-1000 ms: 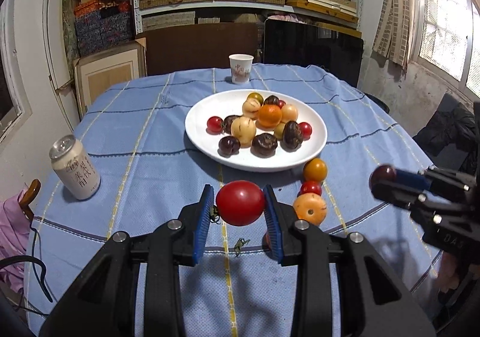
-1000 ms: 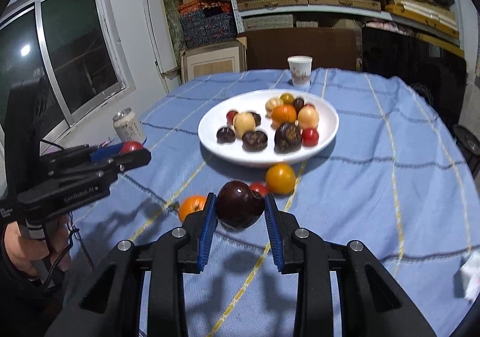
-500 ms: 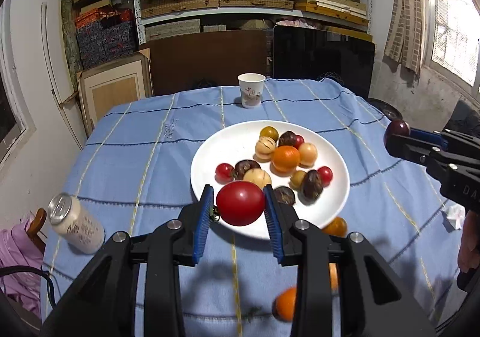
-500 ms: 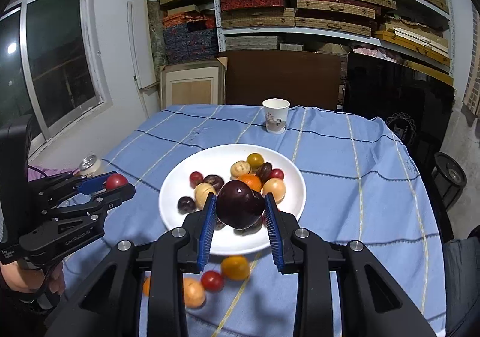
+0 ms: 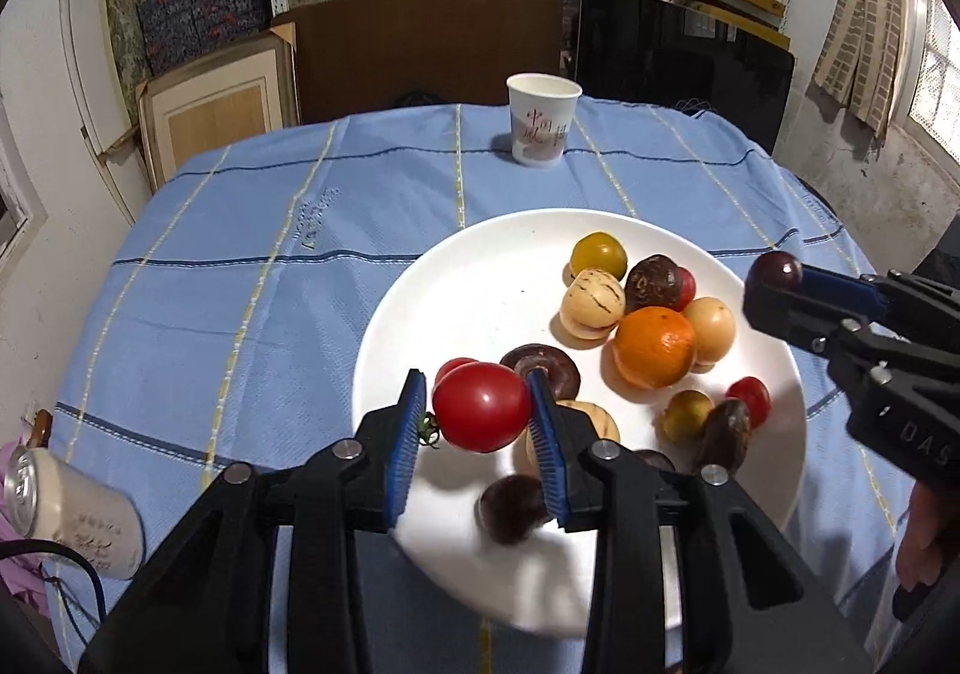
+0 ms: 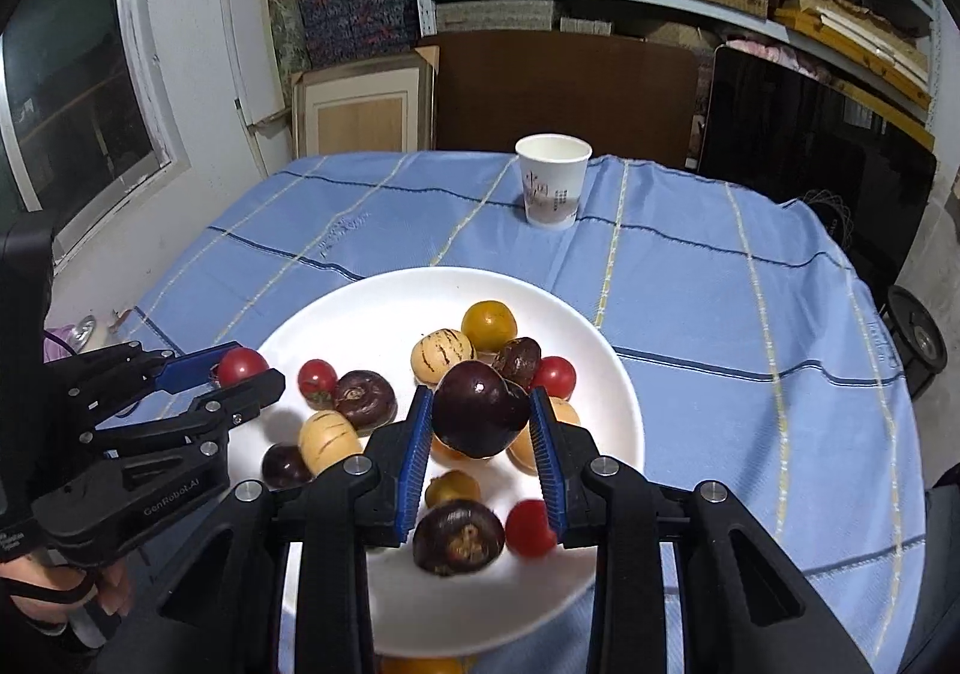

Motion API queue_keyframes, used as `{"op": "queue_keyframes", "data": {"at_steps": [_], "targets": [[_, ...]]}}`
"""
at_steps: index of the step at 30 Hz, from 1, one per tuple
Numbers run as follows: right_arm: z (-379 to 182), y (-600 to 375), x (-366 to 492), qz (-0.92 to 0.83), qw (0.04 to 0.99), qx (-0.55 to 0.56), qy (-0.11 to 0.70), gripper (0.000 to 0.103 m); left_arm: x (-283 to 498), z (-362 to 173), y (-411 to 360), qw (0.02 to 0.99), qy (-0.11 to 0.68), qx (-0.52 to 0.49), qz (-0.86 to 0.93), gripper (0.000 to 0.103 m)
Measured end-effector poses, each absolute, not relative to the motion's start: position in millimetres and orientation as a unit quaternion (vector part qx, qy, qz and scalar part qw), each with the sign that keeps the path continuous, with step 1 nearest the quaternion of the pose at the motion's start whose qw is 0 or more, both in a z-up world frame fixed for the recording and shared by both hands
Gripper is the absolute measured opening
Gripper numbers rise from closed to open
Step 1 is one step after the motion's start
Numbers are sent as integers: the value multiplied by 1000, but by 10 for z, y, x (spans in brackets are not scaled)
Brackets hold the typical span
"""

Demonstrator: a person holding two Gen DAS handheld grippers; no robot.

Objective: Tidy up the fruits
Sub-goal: 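Carry the plum and red tomato onto the white plate and open both tools, then grasp the speckled pale melon with the right tool while the left tool grasps an orange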

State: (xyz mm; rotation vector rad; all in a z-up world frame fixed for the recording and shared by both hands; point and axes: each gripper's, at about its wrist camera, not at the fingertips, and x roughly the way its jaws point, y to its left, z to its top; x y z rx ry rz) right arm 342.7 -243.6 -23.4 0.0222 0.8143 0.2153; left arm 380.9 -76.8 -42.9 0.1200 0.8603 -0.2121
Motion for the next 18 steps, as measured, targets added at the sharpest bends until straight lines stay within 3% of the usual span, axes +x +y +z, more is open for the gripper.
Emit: {"op": "queue_keyframes", "data": {"at_steps": [1, 2, 3, 4, 9, 13, 18], "targets": [[-280, -2416, 3474, 107, 909, 8, 404, 43, 3852, -459, -775, 900, 419, 58, -101, 44], [-288, -2396, 3482, 102, 910, 2, 403, 50, 3863, -466, -771, 900, 421, 56, -101, 61], [-278, -2384, 3463, 96, 913, -4, 395, 59, 3859, -458, -759, 901, 418, 54, -99, 67], [-265, -2382, 3448, 97, 915, -5, 392, 60, 3830, -429, -732, 906, 409, 53, -94, 73], [-95, -2483, 3132, 107, 920, 18, 375, 60, 3585, -237, -553, 915, 393, 26, -91, 77], [-70, -2521, 2654, 114, 920, 18, 374, 60, 3085, -77, -397, 926, 362, 20, -100, 90], [-335, -2423, 1963, 131, 913, 22, 385, 60, 2460, -109, -229, 930, 350, 21, -108, 93]]}}
